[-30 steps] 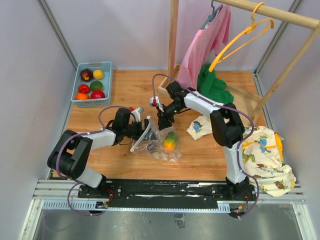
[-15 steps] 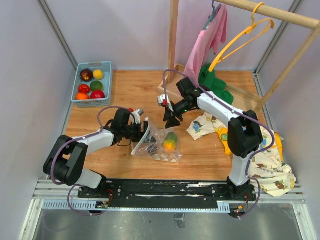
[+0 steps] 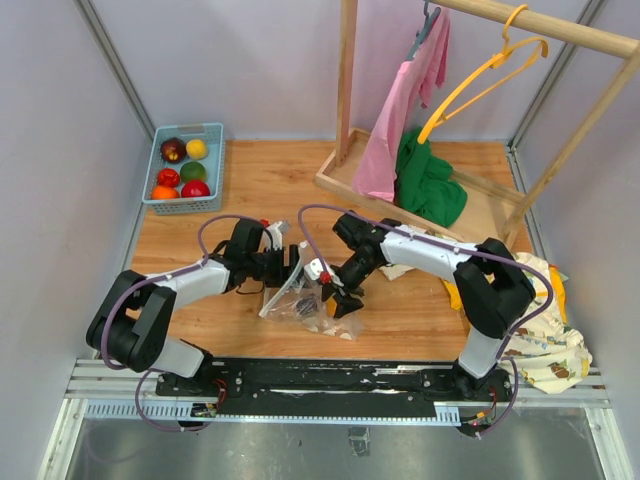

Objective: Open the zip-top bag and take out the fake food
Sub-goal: Pick up the fake vegetable from the zipper food storage bag.

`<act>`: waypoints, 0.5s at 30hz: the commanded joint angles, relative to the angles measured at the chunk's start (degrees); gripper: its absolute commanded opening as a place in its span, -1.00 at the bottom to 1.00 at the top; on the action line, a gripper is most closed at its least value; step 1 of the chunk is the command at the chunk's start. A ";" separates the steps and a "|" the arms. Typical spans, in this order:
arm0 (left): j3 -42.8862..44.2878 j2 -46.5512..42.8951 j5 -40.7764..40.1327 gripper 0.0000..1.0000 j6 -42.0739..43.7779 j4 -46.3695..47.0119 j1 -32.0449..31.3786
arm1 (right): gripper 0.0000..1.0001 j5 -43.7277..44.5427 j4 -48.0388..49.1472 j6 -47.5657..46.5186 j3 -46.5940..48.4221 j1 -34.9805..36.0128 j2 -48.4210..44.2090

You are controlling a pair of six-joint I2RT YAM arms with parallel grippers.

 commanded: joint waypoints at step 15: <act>-2.18 -0.57 2.71 0.38 -0.64 -0.87 -1.90 | -0.43 18.43 18.30 18.89 -1.23 6.29 4.07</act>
